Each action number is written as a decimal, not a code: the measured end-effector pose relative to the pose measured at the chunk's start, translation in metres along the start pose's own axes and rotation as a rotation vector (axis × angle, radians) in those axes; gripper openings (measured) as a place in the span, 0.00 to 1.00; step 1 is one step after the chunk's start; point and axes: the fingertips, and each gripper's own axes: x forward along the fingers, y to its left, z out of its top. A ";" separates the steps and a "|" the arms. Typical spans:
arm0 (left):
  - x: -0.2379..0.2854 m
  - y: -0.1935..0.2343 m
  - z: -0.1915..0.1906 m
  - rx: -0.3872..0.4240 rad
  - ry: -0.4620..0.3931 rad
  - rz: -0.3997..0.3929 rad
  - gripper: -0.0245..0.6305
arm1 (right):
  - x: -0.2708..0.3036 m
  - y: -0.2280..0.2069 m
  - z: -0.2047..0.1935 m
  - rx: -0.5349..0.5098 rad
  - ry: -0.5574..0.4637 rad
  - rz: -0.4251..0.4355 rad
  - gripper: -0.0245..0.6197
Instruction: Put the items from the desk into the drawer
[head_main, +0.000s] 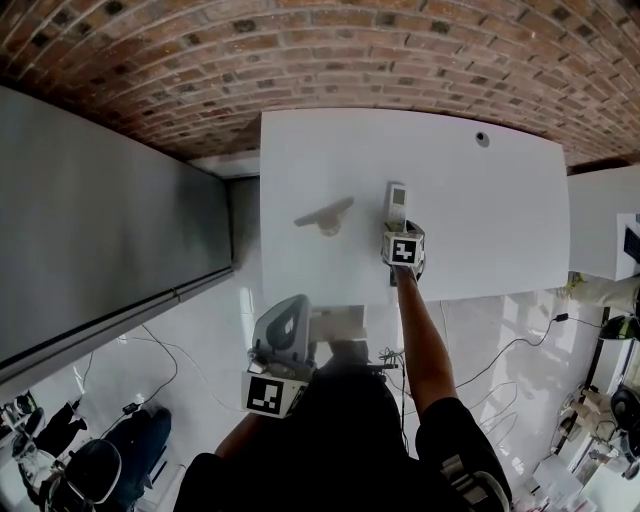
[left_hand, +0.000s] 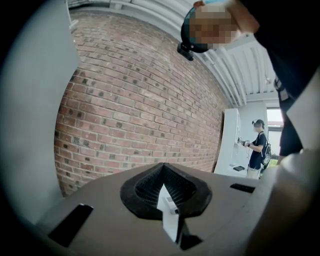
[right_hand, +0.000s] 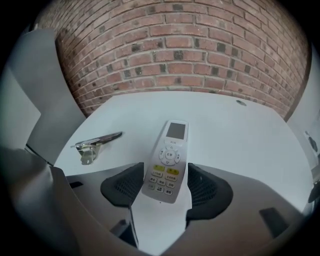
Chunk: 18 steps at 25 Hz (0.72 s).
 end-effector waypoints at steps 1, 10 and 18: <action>-0.001 0.000 0.000 -0.002 0.001 0.002 0.04 | 0.001 0.000 -0.003 0.001 0.016 -0.004 0.42; -0.010 -0.007 0.006 0.005 -0.035 0.012 0.04 | 0.011 0.000 -0.010 -0.005 0.046 0.007 0.40; -0.026 -0.016 0.013 0.021 -0.061 0.046 0.04 | -0.010 0.005 -0.014 -0.007 0.027 0.055 0.40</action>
